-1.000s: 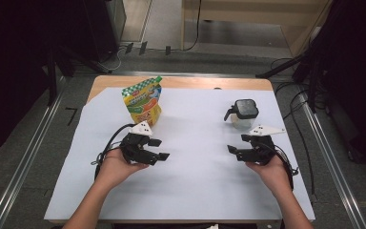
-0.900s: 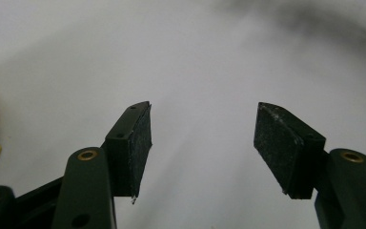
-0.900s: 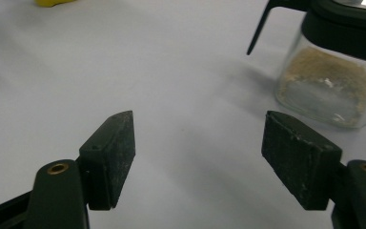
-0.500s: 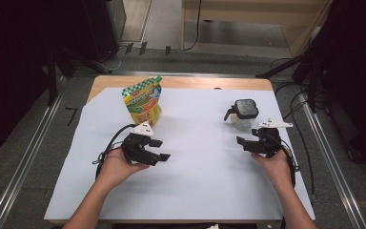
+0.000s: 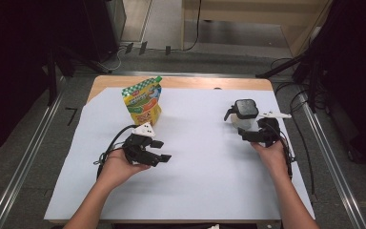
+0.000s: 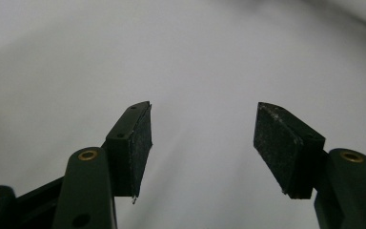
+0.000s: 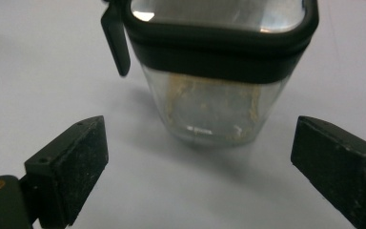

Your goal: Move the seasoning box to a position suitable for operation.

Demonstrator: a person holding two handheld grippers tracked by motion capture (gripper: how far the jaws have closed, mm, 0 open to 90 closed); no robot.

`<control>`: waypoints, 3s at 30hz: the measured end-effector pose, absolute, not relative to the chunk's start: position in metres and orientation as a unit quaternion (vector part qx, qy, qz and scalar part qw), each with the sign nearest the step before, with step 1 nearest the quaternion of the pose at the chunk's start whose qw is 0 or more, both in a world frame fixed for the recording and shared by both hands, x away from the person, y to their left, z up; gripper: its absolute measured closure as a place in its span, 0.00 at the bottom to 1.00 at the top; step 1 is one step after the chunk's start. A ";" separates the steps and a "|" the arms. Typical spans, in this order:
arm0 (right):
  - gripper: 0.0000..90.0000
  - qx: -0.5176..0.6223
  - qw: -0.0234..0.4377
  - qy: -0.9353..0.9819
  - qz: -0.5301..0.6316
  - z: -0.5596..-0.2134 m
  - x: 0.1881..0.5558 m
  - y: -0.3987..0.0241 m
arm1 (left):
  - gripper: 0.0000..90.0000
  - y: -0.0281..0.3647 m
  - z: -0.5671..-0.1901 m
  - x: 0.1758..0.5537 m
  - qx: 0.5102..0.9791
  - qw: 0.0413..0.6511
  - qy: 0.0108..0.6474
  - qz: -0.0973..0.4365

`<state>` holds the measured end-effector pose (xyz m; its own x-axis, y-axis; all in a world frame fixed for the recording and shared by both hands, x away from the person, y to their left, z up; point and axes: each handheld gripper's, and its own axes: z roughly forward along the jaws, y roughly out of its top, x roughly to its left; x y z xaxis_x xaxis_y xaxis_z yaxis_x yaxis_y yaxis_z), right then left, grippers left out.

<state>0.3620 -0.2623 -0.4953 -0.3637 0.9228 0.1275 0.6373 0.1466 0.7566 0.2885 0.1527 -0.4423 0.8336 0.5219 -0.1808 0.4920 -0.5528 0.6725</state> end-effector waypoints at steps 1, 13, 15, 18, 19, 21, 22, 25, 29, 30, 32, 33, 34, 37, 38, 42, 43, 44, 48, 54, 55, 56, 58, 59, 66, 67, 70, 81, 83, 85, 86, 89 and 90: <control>0.04 0.533 0.188 0.731 0.384 -0.494 0.365 -0.262 | 0.43 0.153 -0.442 0.289 0.881 0.375 0.288 0.020; 0.00 0.554 0.198 0.704 0.397 -0.498 0.384 -0.257 | 0.43 0.154 -0.443 0.283 0.880 0.375 0.290 0.022; 0.00 0.555 0.209 0.702 0.394 -0.500 0.386 -0.256 | 0.43 0.155 -0.443 0.281 0.880 0.375 0.291 0.023; 0.00 0.561 0.216 0.697 0.392 -0.502 0.390 -0.254 | 0.43 0.159 -0.442 0.278 0.879 0.374 0.295 0.025; 0.01 0.562 0.220 0.692 0.395 -0.503 0.392 -0.254 | 0.43 0.160 -0.442 0.276 0.878 0.374 0.298 0.027; 0.01 0.563 0.224 0.688 0.400 -0.505 0.394 -0.253 | 0.43 0.163 -0.443 0.274 0.877 0.371 0.302 0.027; 0.01 0.563 0.225 0.685 0.405 -0.506 0.396 -0.251 | 0.43 0.164 -0.443 0.273 0.876 0.372 0.305 0.028; 0.01 0.568 0.224 0.676 0.413 -0.510 0.400 -0.249 | 0.44 0.169 -0.443 0.270 0.873 0.373 0.312 0.030; 0.02 0.573 0.231 0.670 0.411 -0.515 0.405 -0.245 | 0.44 0.176 -0.443 0.265 0.871 0.370 0.321 0.034; 0.03 0.576 0.236 0.669 0.406 -0.516 0.407 -0.243 | 0.44 0.177 -0.443 0.265 0.870 0.371 0.323 0.034; 0.05 0.577 0.241 0.667 0.404 -0.517 0.409 -0.240 | 0.44 0.179 -0.443 0.264 0.869 0.370 0.325 0.034; 0.07 0.576 0.247 0.667 0.403 -0.518 0.409 -0.238 | 0.44 0.180 -0.443 0.263 0.869 0.370 0.326 0.035; 0.08 0.573 0.247 0.669 0.403 -0.519 0.410 -0.236 | 0.44 0.180 -0.443 0.262 0.869 0.370 0.327 0.035; 0.09 0.573 0.251 0.670 0.400 -0.522 0.411 -0.233 | 0.44 0.182 -0.443 0.261 0.868 0.371 0.328 0.037; 0.10 0.573 0.252 0.670 0.400 -0.523 0.411 -0.234 | 0.44 0.182 -0.443 0.260 0.867 0.371 0.330 0.038; 0.13 0.574 0.255 0.666 0.403 -0.524 0.411 -0.235 | 0.44 0.183 -0.443 0.259 0.867 0.371 0.330 0.039; 0.14 0.572 0.257 0.667 0.402 -0.524 0.411 -0.235 | 0.44 0.183 -0.443 0.259 0.867 0.371 0.331 0.039; 0.14 0.571 0.257 0.668 0.402 -0.524 0.411 -0.236 | 0.44 0.183 -0.443 0.260 0.867 0.371 0.331 0.039; 0.15 0.561 0.268 0.675 0.398 -0.522 0.410 -0.235 | 0.44 0.182 -0.444 0.260 0.868 0.370 0.330 0.038; 0.16 0.560 0.273 0.675 0.395 -0.521 0.410 -0.235 | 0.44 0.182 -0.444 0.260 0.868 0.368 0.330 0.038; 0.16 0.560 0.273 0.675 0.395 -0.520 0.409 -0.235 | 0.44 0.183 -0.444 0.260 0.868 0.369 0.330 0.039; 0.16 0.560 0.273 0.675 0.395 -0.520 0.409 -0.235 | 0.44 0.183 -0.444 0.260 0.868 0.369 0.331 0.039; 0.16 0.560 0.274 0.675 0.394 -0.520 0.409 -0.235 | 0.44 0.183 -0.443 0.261 0.867 0.370 0.331 0.038; 0.16 0.561 0.273 0.674 0.395 -0.519 0.409 -0.236 | 0.44 0.184 -0.443 0.261 0.867 0.371 0.331 0.038; 0.17 0.560 0.281 0.668 0.402 -0.512 0.406 -0.236 | 0.44 0.184 -0.443 0.262 0.866 0.371 0.332 0.039; 0.17 0.558 0.281 0.669 0.404 -0.511 0.405 -0.236 | 0.44 0.184 -0.443 0.262 0.867 0.371 0.331 0.038; 0.17 0.551 0.279 0.675 0.404 -0.508 0.403 -0.232 | 0.44 0.182 -0.443 0.263 0.867 0.373 0.329 0.037; 0.17 0.512 0.261 0.705 0.416 -0.501 0.388 -0.205 | 0.44 0.176 -0.444 0.270 0.870 0.372 0.321 0.029; 0.17 0.505 0.255 0.709 0.420 -0.500 0.385 -0.199 | 0.44 0.175 -0.444 0.271 0.872 0.371 0.318 0.028; 0.17 0.498 0.250 0.715 0.422 -0.499 0.382 -0.193 | 0.44 0.175 -0.444 0.272 0.872 0.372 0.318 0.027; 0.17 0.494 0.246 0.718 0.425 -0.498 0.380 -0.190 | 0.44 0.175 -0.444 0.273 0.871 0.373 0.318 0.028; 0.17 0.484 0.239 0.724 0.430 -0.495 0.374 -0.183 | 0.44 0.175 -0.443 0.275 0.871 0.374 0.318 0.027; 0.17 0.480 0.237 0.726 0.432 -0.494 0.372 -0.181 | 0.44 0.175 -0.443 0.275 0.871 0.374 0.318 0.026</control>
